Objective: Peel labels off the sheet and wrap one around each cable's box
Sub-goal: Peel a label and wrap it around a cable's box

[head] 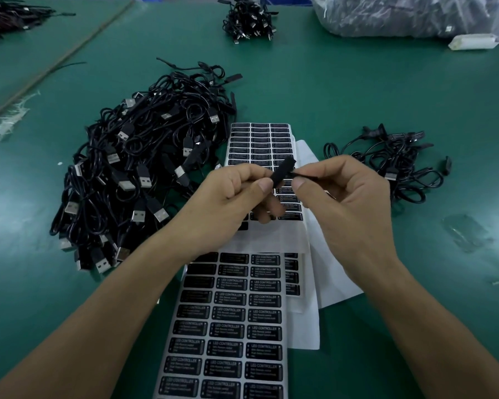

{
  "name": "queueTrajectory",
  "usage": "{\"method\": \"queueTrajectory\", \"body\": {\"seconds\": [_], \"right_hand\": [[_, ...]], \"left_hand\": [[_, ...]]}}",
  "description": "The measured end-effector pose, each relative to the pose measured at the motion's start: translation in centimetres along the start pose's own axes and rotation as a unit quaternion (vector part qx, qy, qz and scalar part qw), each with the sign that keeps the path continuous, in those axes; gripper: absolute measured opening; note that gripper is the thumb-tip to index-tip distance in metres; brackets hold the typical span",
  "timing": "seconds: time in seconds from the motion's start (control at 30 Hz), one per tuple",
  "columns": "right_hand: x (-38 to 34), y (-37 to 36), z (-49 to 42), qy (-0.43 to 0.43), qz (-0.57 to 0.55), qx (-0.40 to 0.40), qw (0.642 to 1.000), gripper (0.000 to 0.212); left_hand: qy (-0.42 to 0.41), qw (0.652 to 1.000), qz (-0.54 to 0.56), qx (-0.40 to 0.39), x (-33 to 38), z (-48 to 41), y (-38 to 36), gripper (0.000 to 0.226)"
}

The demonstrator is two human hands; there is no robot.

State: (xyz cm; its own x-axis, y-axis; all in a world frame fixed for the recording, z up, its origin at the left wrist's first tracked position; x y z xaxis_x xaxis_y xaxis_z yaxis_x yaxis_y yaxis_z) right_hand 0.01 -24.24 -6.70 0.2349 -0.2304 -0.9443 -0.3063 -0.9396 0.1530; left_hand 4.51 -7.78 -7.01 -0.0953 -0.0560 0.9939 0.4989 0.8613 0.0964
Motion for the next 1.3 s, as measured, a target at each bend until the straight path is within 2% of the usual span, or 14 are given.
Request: {"method": "queueTrajectory", "body": {"seconds": [0.1,0.2,0.3,0.5,0.67,0.73,0.83,0.9,1.17,1.3], "right_hand": [[0.1,-0.06,-0.04,-0.007,0.001,-0.008,1.0,0.021],[0.15,-0.18,-0.01,-0.008,0.003,-0.034,0.999,0.023],[0.22,-0.27,0.12,-0.009,0.017,-0.051,0.999,0.024],[0.24,-0.34,0.25,-0.015,0.023,-0.063,0.998,0.028],[0.6,-0.24,0.2,-0.038,0.009,-0.05,0.998,0.051],[0.74,-0.36,0.24,-0.069,-0.003,-0.032,0.997,0.043],[0.64,-0.62,0.31,-0.08,-0.009,-0.034,0.996,0.014],[0.52,-0.72,0.37,-0.077,-0.024,-0.047,0.996,0.002],[0.45,-0.76,0.28,-0.069,-0.024,-0.04,0.997,0.01],[0.5,-0.71,0.23,-0.064,-0.012,-0.024,0.998,0.012]], "left_hand": [[0.001,1.0,0.004,0.022,0.02,-0.04,0.01,0.018],[-0.006,1.0,0.017,0.023,0.37,0.11,-0.1,0.007],[-0.007,1.0,0.016,0.014,0.38,0.2,-0.15,0.013],[-0.012,1.0,-0.01,0.021,0.38,0.13,-0.09,0.005],[-0.012,1.0,-0.008,0.026,0.24,-0.09,-0.34,0.016],[-0.015,0.999,0.01,0.044,0.22,-0.1,-0.28,0.02],[-0.009,0.998,0.022,0.055,0.17,-0.13,-0.18,0.022],[-0.007,0.998,0.02,0.053,0.2,-0.11,-0.16,0.023],[0.001,0.999,0.02,0.041,0.2,-0.1,-0.03,0.021],[-0.003,0.998,0.034,0.051,0.09,-0.09,-0.08,0.008]]}}
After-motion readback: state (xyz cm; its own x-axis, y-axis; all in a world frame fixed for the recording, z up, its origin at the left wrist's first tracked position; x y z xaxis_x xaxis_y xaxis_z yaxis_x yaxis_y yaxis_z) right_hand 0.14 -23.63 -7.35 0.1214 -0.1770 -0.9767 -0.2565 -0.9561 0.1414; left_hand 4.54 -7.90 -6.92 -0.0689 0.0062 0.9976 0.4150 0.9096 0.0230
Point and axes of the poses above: each hand's wrist, its own z-axis away from the middle knuckle, its own y-axis out of the back of the hand, x = y × z, the point moved 1 cm from there along -z, towards the middle knuckle, and after that the axes turned 6 degrees about z, right-handed, at the moved point
